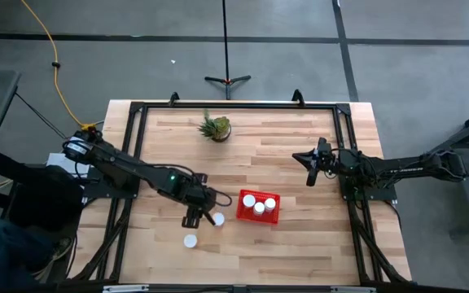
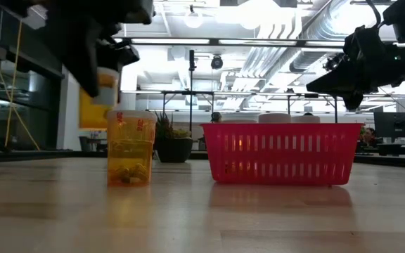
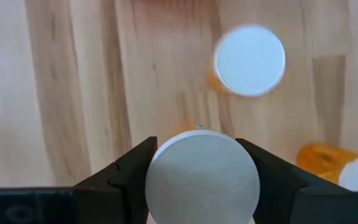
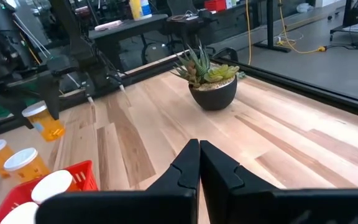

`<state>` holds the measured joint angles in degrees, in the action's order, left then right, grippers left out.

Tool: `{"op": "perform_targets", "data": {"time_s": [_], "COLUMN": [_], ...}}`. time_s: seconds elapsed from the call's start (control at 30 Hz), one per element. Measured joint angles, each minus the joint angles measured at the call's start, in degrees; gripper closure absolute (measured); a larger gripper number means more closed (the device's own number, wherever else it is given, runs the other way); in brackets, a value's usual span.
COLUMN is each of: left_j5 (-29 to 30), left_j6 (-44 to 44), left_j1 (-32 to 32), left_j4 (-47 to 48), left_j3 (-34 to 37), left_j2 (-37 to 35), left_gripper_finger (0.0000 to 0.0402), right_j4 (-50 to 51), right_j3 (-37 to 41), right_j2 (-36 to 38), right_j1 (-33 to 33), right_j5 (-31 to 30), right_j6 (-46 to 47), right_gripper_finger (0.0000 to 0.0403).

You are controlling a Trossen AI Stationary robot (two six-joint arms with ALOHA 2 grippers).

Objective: Pick and place pill bottles into a basket
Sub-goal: Put the orange pill bottle into the red bin

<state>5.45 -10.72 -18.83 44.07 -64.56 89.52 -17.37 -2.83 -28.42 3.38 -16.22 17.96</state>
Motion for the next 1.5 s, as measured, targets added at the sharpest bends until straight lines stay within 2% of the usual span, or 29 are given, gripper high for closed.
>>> {"op": "perform_targets", "data": {"time_s": [0.1,0.23,0.43,0.6,0.77,1.0,1.1,1.37,1.5], "left_j5": [0.1,0.0,0.1,0.9,0.8,1.5,1.6,0.7,0.7], "left_j6": [0.3,2.7,3.6,3.6,3.6,4.2,4.3,4.5,4.5], "left_j1": [1.0,2.1,2.5,2.4,2.7,4.1,4.5,4.6,4.6], "left_j4": [0.0,-1.1,-7.1,-11.3,-15.0,-22.4,-23.0,-28.8,-31.7], "left_j3": [-1.1,-3.0,-4.1,-4.1,-4.1,-4.2,-4.1,-4.0,-4.1], "left_j2": [0.0,0.0,0.0,0.0,1.1,2.8,3.3,5.8,6.9], "left_gripper_finger": [0.0148,0.0164,0.0168,0.0145,0.0168,0.0163,0.0154,0.0168,0.0155], "right_j4": [0.0,0.0,0.0,0.0,0.0,1.1,1.3,1.6,1.7], "right_j3": [0.0,0.0,0.0,0.0,0.0,0.0,0.0,-0.1,-0.1], "right_j2": [0.0,0.0,0.0,0.0,0.0,-0.1,0.0,-0.1,-0.1], "right_j1": [0.0,0.0,0.0,0.0,0.0,0.0,0.0,0.0,0.0], "right_j5": [0.0,0.0,-0.2,-0.2,-0.2,-0.2,-0.9,-4.6,-5.8], "right_j6": [0.0,-0.2,-0.4,-0.4,-0.4,-0.4,-0.4,-0.5,-0.5], "right_gripper_finger": [0.0401,0.0402,0.0399,0.0400,0.0396,0.0402,0.0399,0.0400,0.0396]}}
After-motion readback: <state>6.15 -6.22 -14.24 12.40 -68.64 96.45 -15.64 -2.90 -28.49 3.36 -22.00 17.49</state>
